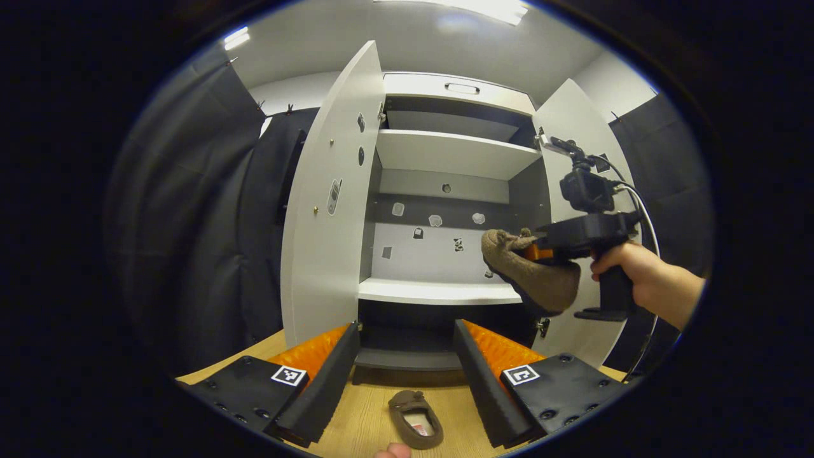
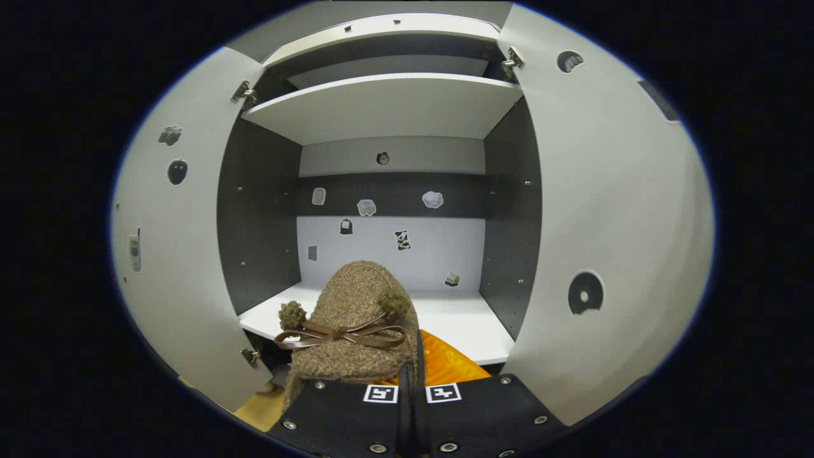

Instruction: Grab one shoe with the right hand and put it into the shoe cabinet, grab the other shoe with the left hand and put it into the shoe cabinet; then close the right door with the right hand and the left door with the left hand.

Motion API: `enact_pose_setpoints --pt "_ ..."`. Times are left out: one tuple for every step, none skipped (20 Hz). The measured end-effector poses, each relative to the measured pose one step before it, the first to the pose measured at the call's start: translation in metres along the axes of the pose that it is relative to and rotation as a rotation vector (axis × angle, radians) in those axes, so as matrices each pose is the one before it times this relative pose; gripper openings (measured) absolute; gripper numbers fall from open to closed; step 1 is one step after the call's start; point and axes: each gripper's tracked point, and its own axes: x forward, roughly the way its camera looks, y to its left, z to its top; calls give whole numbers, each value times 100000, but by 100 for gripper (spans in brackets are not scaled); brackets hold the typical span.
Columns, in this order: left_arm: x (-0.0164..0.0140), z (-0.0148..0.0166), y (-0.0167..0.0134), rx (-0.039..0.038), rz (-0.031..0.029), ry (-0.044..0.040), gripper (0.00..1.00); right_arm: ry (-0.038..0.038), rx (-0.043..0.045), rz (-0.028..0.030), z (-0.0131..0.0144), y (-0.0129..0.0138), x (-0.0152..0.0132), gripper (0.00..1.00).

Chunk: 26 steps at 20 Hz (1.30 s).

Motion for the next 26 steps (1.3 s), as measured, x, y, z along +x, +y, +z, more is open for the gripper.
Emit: enact_pose_setpoints --pt "-135 -89 161 -312 163 253 96 1907 -851 -2179 604 -385 1926 1" --pt "-97 -53 260 -136 369 165 96 2290 785 -560 344 121 1948 2" --pt "83 -152 327 63 569 209 96 1996 2352 -333 388 136 1861 1" --pt "-57 -66 338 137 683 202 94 2429 2906 -1049 117 -172 1801 1" --pt "19 -149 317 -22 637 290 96 2772 1952 -1629 -109 -242 1771 2" --pt "51 -17 251 -157 637 130 96 2815 525 -2836 -327 -491 1704 1" --pt "-39 133 263 -397 609 -401 96 2752 -628 -2529 -337 -392 1605 1" --pt "111 -27 171 -272 123 -39 96 3394 -1011 -2265 -577 -203 1445 1" --pt "133 -35 119 134 221 133 96 3068 -786 -1587 -594 -146 1146 1" --pt "69 -35 195 341 330 189 96 2760 -104 -867 -514 -40 1212 2" --pt "178 -136 155 251 143 184 96 3159 870 -34 -665 47 899 2" --pt "25 -52 91 89 91 58 96 3022 1678 -696 -639 -171 598 2" --pt "57 30 26 63 28 -15 96 2293 1015 -427 -456 -191 701 2" --pt "117 160 55 79 52 -207 96 1781 364 -650 -435 -202 577 2" --pt "104 -32 147 127 210 -195 96 951 -89 -1255 -251 -212 438 2" --pt "117 8 94 53 97 -67 96 315 -589 -1271 -178 -205 428 2" --pt "94 -184 58 -58 123 110 96 63 -775 -713 -88 -162 288 2" --pt "172 -120 114 -214 141 181 96 517 4 22 -214 -14 158 4" --pt "64 -110 54 -218 164 196 96 438 311 529 -63 89 195 5" --pt "118 -85 63 -258 164 239 96 596 501 290 -115 -138 125 12" --pt "177 -170 47 -226 117 348 96 851 584 340 -141 16 124 9" --pt "162 -56 -17 -243 96 279 96 850 542 295 -157 -62 137 13" --pt "52 -36 47 -242 124 42 99 756 311 533 -115 -43 72 14" --pt "105 -18 112 -154 156 -75 99 -187 209 834 88 62 -33 17" --pt "25 -2 -3 -201 131 40 96 -232 -293 1307 55 153 -48 18" --pt "57 -116 -5 -221 76 199 99 -732 -318 1894 156 232 -179 24"
